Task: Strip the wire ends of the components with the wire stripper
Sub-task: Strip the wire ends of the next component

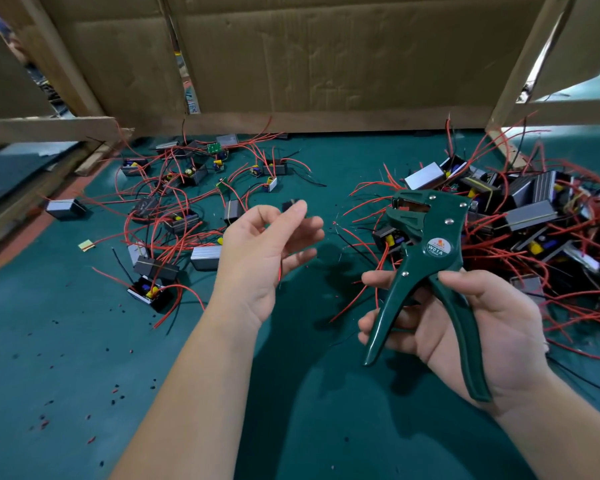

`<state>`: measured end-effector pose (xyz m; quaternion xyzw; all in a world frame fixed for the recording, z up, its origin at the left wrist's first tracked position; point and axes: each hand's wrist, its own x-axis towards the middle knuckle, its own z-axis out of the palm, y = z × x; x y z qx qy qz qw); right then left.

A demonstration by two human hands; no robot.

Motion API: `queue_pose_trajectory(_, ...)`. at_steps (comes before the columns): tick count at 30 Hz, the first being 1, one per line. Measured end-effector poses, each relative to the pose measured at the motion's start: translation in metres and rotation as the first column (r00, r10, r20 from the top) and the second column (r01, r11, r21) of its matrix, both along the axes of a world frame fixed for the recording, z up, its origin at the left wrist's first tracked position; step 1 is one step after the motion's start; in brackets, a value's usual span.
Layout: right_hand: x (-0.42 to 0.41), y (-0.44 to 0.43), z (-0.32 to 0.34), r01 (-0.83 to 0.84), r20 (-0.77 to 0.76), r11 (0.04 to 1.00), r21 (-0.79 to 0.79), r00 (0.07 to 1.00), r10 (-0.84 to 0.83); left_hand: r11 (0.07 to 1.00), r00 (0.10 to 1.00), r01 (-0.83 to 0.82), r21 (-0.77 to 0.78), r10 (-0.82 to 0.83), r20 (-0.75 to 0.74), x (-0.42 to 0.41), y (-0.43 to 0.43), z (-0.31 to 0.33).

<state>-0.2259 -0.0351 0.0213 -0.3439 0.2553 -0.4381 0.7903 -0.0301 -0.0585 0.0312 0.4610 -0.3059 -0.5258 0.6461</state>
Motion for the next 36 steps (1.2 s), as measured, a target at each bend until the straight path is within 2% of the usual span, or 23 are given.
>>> queue_pose_trajectory(3, -0.001, 0.000, 0.000, 0.000, 0.002, 1.000, 0.002, 1.000, 0.000, 0.999, 0.999, 0.022, -0.027, -0.023, -0.048, 0.000, -0.001, 0.004)
queue_pose_trajectory(6, -0.001, 0.000, 0.000, -0.005, 0.020, 1.000, 0.010, 1.000, 0.005, 0.973, 0.965, 0.156, -0.173, -0.187, -0.184, 0.004, 0.000, 0.005)
queue_pose_trajectory(8, -0.001, 0.000, 0.000, -0.006, 0.028, 1.000, 0.018, 1.000, 0.005, 0.949, 0.954, 0.190, -0.253, -0.239, -0.179, 0.004, 0.003, 0.005)
queue_pose_trajectory(12, -0.002, -0.001, -0.001, -0.014, 0.043, 1.000, 0.019, 0.999, 0.014, 0.972, 0.990, 0.049, -0.230, -0.077, -0.119, -0.003, 0.003, 0.004)
queue_pose_trajectory(14, -0.002, -0.001, -0.001, -0.016, 0.051, 1.000, 0.017, 0.999, 0.016, 0.979, 0.994, -0.067, -0.192, 0.082, 0.073, -0.003, 0.004, 0.004)
queue_pose_trajectory(15, -0.003, -0.001, -0.001, -0.015, 0.052, 1.000, 0.018, 0.999, 0.014, 0.972, 0.959, -0.121, -0.202, 0.167, 0.230, -0.002, 0.004, 0.003)
queue_pose_trajectory(16, -0.003, -0.001, -0.001, -0.013, 0.051, 1.000, 0.018, 0.999, 0.013, 0.958, 0.876, -0.159, -0.237, 0.247, 0.413, 0.000, 0.005, 0.000)
queue_pose_trajectory(18, -0.003, -0.001, -0.001, -0.010, 0.052, 1.000, 0.020, 0.999, 0.009, 0.916, 0.628, -0.181, -0.357, 0.388, 0.675, 0.005, 0.005, -0.004)
queue_pose_trajectory(19, -0.002, -0.002, -0.001, -0.011, 0.051, 1.000, 0.021, 0.999, 0.010, 0.891, 0.536, -0.178, -0.418, 0.444, 0.718, 0.007, 0.006, -0.006)
queue_pose_trajectory(21, -0.001, -0.001, 0.000, -0.023, 0.046, 1.000, 0.014, 0.999, 0.022, 0.865, 0.484, -0.163, -0.474, 0.489, 0.726, 0.009, 0.006, -0.005)
queue_pose_trajectory(23, -0.001, -0.001, 0.000, -0.036, 0.038, 0.999, 0.001, 0.999, 0.036, 0.884, 0.521, -0.114, -0.453, 0.441, 0.731, 0.010, 0.005, -0.001)
queue_pose_trajectory(24, -0.001, -0.001, 0.000, -0.039, 0.040, 0.999, 0.002, 0.998, 0.039, 0.902, 0.575, -0.077, -0.425, 0.389, 0.720, 0.010, 0.005, 0.000)
queue_pose_trajectory(26, -0.002, 0.000, 0.000, -0.045, 0.050, 0.999, 0.015, 0.998, 0.045, 0.934, 0.738, 0.015, -0.357, 0.230, 0.635, 0.007, 0.005, 0.001)
queue_pose_trajectory(28, -0.002, 0.000, 0.001, -0.066, 0.054, 0.998, 0.022, 0.996, 0.065, 0.951, 0.827, 0.095, -0.294, 0.089, 0.556, 0.003, 0.006, 0.001)
queue_pose_trajectory(32, -0.001, 0.004, 0.003, -0.113, 0.100, 0.994, -0.003, 0.989, 0.113, 0.952, 0.808, 0.209, -0.221, -0.041, 0.587, -0.005, 0.008, -0.003)
queue_pose_trajectory(36, 0.000, 0.006, 0.006, -0.044, 0.109, 0.996, -0.076, 0.993, 0.052, 0.930, 0.773, 0.328, -0.164, -0.164, 0.613, -0.010, 0.009, -0.006)
